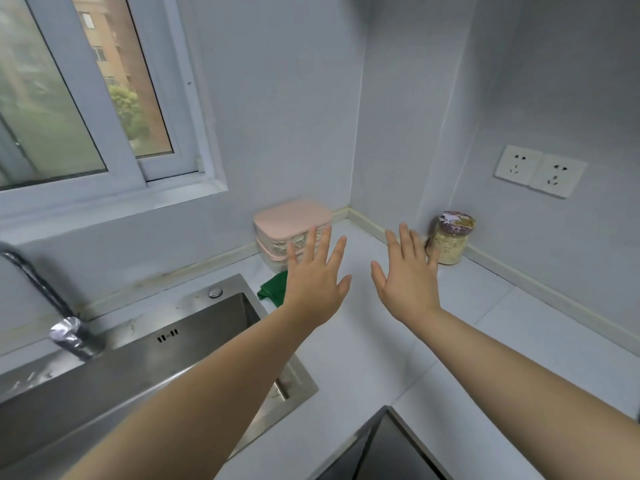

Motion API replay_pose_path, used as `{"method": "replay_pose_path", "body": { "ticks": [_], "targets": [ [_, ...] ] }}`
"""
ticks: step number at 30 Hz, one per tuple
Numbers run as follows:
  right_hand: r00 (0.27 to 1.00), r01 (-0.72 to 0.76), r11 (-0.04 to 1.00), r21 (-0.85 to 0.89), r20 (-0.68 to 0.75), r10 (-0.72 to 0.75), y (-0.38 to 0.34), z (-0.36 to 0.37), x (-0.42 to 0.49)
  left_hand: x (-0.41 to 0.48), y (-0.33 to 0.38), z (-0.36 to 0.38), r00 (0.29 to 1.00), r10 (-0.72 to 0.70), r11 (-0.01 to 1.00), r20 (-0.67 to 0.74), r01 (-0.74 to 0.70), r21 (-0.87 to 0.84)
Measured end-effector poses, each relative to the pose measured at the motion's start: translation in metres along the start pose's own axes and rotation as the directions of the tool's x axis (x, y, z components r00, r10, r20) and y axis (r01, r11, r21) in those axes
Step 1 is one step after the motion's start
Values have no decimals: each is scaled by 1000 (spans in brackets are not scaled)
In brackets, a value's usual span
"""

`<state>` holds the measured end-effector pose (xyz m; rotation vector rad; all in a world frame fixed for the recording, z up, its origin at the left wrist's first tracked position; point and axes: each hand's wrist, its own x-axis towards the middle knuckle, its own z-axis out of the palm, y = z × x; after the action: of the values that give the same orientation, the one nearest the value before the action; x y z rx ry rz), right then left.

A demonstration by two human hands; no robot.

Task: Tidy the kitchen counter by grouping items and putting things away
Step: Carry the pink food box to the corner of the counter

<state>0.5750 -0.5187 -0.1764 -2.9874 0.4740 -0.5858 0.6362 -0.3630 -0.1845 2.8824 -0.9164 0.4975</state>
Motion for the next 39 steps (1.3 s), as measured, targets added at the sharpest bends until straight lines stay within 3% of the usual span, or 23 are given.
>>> {"method": "replay_pose_path", "body": {
  "ticks": [19,27,29,30,32,34,36,39],
  "targets": [
    [990,126,992,29,58,-127,-51,70,115,74,-81,46,991,-108,993,77,111,-34],
    [980,142,982,123,121,-157,-61,109,166,115,-117,79,966,-223,954,128,243,-178],
    [978,95,973,212,161,-131,-63,126,181,128,-124,94,927,-322,867,190,370,-333],
    [977,64,959,277,180,-117,-64,131,185,131,-125,98,893,-387,770,232,451,-451],
    [964,-54,899,434,257,-66,-68,145,199,142,-131,109,802,-501,467,325,567,-679],
    [947,-195,798,570,321,2,-69,155,212,148,-137,114,728,-560,222,395,591,-775],
    [925,-309,692,653,376,59,-71,161,229,155,-146,122,684,-599,98,416,578,-810],
    [861,-462,570,679,497,107,-71,174,257,167,-157,133,613,-642,-3,460,598,-802]
  ]
}}
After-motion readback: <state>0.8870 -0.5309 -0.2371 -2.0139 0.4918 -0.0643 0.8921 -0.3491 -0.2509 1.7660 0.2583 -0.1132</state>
